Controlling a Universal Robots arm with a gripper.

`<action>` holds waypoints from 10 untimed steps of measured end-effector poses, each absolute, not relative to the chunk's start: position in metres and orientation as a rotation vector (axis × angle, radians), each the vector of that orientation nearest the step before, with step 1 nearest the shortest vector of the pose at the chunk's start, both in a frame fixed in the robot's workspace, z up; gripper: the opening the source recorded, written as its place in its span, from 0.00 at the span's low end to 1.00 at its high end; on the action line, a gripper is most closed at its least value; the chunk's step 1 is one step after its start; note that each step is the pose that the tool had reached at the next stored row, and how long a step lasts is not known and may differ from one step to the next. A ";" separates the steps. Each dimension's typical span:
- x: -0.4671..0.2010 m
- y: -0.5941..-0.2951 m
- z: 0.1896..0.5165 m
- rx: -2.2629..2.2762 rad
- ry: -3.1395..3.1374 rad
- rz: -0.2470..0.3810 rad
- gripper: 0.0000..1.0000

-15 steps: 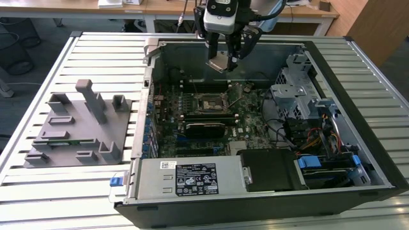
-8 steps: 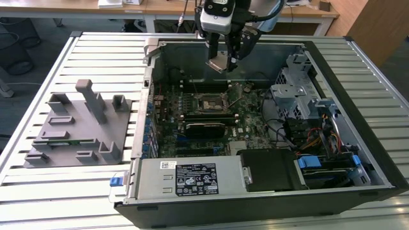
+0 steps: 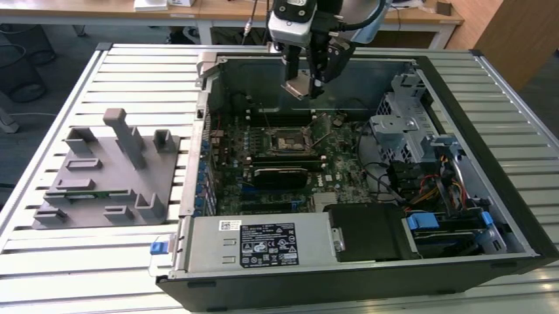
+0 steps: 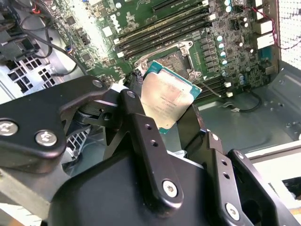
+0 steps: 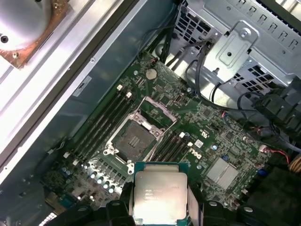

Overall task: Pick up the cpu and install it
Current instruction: 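Place the cpu into insertion slot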

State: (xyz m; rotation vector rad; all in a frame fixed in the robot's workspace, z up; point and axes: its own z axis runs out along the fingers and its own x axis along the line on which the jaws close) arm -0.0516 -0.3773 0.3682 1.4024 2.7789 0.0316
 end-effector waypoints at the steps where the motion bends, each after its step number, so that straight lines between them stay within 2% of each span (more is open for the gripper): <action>1: -0.052 -0.377 0.368 1.414 2.773 0.031 0.54; 10: -0.052 -0.376 0.367 1.549 2.699 0.029 0.54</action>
